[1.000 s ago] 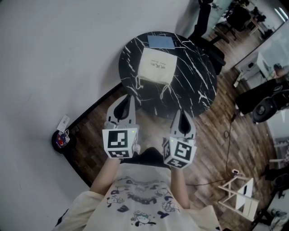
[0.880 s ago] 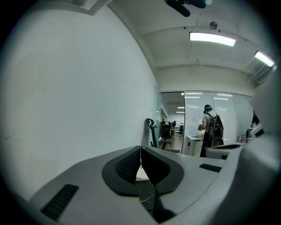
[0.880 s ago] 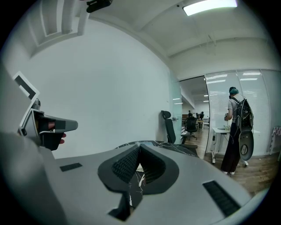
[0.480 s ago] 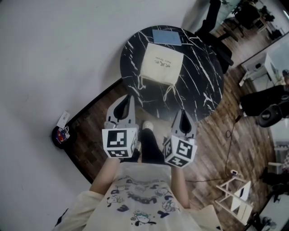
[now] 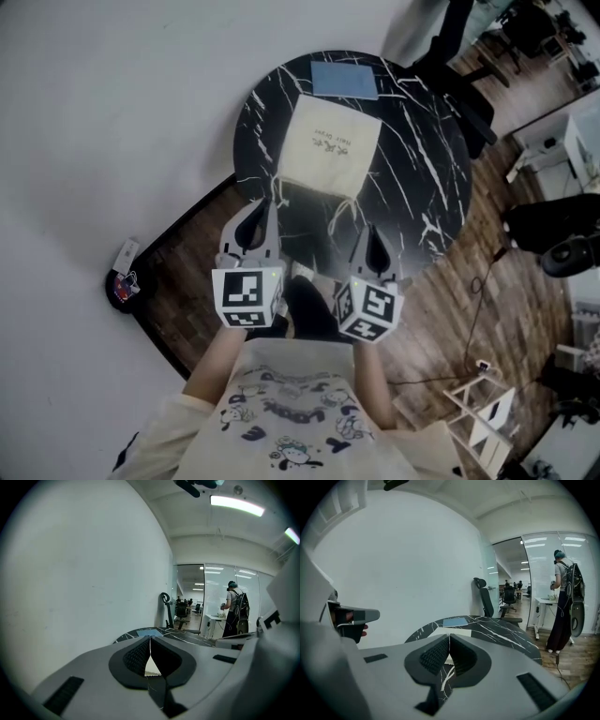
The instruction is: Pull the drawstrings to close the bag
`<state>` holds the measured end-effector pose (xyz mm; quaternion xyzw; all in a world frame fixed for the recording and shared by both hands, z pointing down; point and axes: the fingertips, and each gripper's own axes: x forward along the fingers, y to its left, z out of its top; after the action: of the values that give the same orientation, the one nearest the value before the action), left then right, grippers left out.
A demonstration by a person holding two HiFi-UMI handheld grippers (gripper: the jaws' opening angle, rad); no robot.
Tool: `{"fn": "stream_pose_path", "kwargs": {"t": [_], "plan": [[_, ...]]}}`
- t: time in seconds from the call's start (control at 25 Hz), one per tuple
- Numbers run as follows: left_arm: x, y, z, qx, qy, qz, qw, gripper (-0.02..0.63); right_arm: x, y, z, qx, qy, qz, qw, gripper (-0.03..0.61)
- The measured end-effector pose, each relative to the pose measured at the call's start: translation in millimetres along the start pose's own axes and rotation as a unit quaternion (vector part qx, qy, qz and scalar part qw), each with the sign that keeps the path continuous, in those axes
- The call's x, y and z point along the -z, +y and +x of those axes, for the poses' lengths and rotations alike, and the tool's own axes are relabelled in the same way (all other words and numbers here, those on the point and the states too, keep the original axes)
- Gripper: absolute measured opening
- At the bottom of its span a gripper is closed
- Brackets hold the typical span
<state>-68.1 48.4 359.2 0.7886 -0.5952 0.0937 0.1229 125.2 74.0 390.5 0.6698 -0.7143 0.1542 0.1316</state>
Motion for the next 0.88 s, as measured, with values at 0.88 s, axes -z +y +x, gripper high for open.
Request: {"fn": "stream_pose_path", "kwargs": {"t": [0.88], "plan": [[59, 17, 82, -0.056, 0.110, 0.013, 0.9922, 0.043, 60, -27, 96, -0.064, 0.139, 0.050, 0.987, 0.015]]}}
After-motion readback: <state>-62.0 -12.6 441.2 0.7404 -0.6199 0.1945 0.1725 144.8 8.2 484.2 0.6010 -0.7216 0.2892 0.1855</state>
